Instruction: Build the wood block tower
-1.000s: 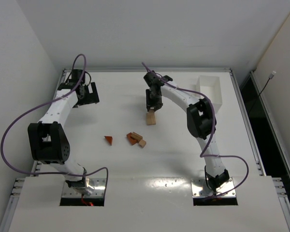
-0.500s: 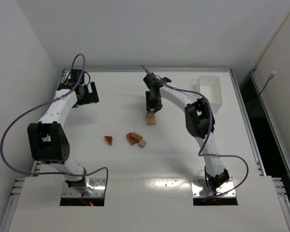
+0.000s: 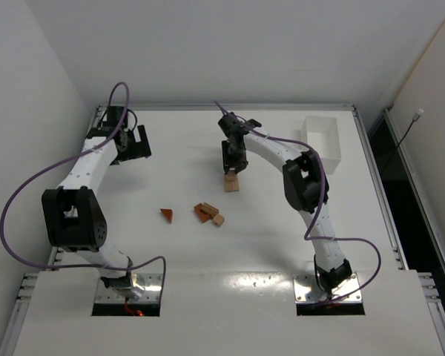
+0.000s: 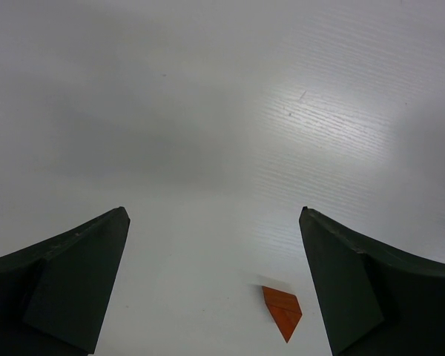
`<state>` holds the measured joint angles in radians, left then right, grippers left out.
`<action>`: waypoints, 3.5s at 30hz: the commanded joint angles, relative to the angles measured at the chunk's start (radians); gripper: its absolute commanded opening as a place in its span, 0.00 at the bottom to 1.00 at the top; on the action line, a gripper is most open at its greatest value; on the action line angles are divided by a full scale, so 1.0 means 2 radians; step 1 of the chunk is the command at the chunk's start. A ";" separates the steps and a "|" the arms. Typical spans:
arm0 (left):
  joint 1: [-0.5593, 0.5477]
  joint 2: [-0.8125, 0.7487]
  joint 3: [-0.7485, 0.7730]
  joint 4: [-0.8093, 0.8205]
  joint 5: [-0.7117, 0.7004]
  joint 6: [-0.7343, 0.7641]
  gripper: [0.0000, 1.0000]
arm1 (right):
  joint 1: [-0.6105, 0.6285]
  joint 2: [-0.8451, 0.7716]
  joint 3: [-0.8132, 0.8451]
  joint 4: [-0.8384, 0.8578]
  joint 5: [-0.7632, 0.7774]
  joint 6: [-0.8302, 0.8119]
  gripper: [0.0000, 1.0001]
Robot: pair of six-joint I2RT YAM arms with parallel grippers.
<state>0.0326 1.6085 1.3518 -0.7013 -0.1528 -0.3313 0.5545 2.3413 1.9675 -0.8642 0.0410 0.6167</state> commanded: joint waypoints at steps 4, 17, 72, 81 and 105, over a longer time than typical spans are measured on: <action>0.007 -0.003 0.000 0.010 0.004 -0.007 1.00 | 0.004 0.002 -0.005 0.010 0.001 -0.003 0.20; 0.007 -0.007 -0.005 0.010 0.008 -0.007 1.00 | 0.004 0.002 -0.005 0.010 0.006 -0.008 0.37; -0.370 0.009 -0.108 -0.032 0.224 0.719 0.68 | -0.227 -0.634 -0.484 0.108 0.086 -0.393 0.72; -0.395 -0.018 -0.097 -0.020 0.245 0.751 0.68 | -0.260 -0.639 -0.504 0.103 0.072 -0.393 0.72; -0.442 0.048 -0.082 -0.004 0.286 0.741 0.59 | -0.293 -0.620 -0.500 0.103 0.035 -0.388 0.73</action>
<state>-0.8440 1.6871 1.1568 -0.7124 0.3706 1.1362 -0.0189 1.0939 0.9585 -0.6708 0.1383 -0.1604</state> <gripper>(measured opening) 0.592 0.730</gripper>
